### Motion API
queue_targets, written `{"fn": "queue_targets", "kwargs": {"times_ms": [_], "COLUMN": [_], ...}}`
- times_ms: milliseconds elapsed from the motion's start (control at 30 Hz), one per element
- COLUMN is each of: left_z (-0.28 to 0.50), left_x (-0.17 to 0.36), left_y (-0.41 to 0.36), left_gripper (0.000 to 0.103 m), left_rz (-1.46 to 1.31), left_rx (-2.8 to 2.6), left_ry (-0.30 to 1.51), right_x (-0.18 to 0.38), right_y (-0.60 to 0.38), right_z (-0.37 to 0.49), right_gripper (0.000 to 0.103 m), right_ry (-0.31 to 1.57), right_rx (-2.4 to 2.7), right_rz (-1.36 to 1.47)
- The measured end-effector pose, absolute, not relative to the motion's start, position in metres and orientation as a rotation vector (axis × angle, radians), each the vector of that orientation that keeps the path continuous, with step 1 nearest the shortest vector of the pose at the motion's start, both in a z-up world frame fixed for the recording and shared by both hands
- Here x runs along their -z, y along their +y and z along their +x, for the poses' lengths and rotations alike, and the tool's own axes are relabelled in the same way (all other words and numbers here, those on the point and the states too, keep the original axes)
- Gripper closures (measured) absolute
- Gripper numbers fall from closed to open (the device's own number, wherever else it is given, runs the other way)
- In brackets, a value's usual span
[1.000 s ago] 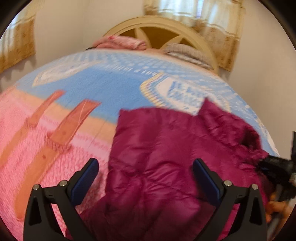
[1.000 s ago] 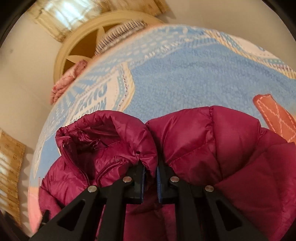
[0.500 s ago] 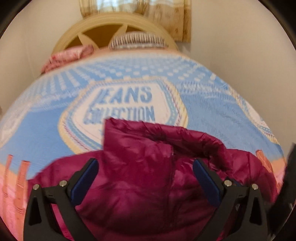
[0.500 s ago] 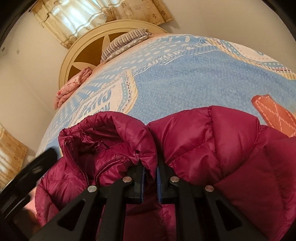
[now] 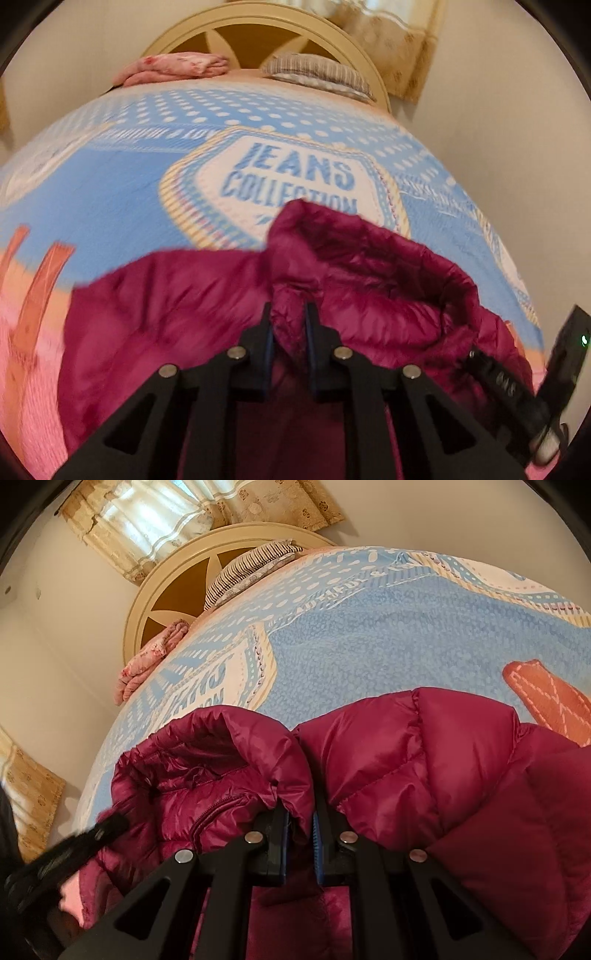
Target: Fold large clothes
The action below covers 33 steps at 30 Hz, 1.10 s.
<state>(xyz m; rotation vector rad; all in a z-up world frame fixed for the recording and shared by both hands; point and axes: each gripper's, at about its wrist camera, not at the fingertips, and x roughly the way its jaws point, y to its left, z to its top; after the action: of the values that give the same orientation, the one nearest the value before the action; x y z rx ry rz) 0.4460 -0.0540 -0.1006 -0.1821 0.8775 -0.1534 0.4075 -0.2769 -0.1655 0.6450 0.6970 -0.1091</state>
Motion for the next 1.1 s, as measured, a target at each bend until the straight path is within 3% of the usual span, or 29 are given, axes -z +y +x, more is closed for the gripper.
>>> {"fn": "queue_targets", "kwargs": {"times_ms": [133, 367, 467, 500, 533, 600, 900, 967, 1000, 1033, 1100], "left_z": [0.437, 0.434, 0.434, 0.434, 0.434, 0.435, 0.435, 0.434, 0.435, 0.435, 0.435], "left_x": [0.135, 0.141, 0.141, 0.141, 0.141, 0.141, 0.141, 0.141, 0.141, 0.141, 0.142], "left_y": [-0.042, -0.034, -0.030, -0.029, -0.028, -0.028, -0.026, -0.024, -0.024, -0.023, -0.023], "left_gripper": [0.085, 0.084, 0.084, 0.084, 0.084, 0.084, 0.084, 0.084, 0.084, 0.084, 0.084], "left_rz": [-0.252, -0.342, -0.358, -0.363, -0.368, -0.376, -0.383, -0.388, -0.392, -0.394, -0.395], "left_rx": [0.151, 0.166, 0.175, 0.178, 0.181, 0.185, 0.189, 0.192, 0.193, 0.195, 0.196], "left_ry": [0.868, 0.822, 0.820, 0.819, 0.818, 0.818, 0.816, 0.816, 0.817, 0.817, 0.816], "right_x": [0.165, 0.163, 0.147, 0.142, 0.138, 0.133, 0.146, 0.151, 0.154, 0.157, 0.157], "right_y": [-0.277, -0.291, -0.299, -0.299, -0.300, -0.301, -0.271, -0.265, -0.262, -0.261, -0.261], "right_z": [0.406, 0.406, 0.399, 0.397, 0.397, 0.399, 0.451, 0.453, 0.451, 0.448, 0.440], "right_gripper": [0.093, 0.090, 0.081, 0.066, 0.044, 0.031, 0.031, 0.051, 0.076, 0.085, 0.089], "right_ry": [0.688, 0.728, 0.709, 0.715, 0.726, 0.729, 0.956, 0.981, 0.988, 0.986, 0.984], "right_rx": [0.096, 0.053, 0.029, 0.014, 0.011, -0.001, 0.122, 0.145, 0.139, 0.123, 0.110], "right_rz": [0.663, 0.793, 0.863, 0.889, 0.913, 0.967, 1.005, 1.012, 1.011, 1.014, 0.983]}}
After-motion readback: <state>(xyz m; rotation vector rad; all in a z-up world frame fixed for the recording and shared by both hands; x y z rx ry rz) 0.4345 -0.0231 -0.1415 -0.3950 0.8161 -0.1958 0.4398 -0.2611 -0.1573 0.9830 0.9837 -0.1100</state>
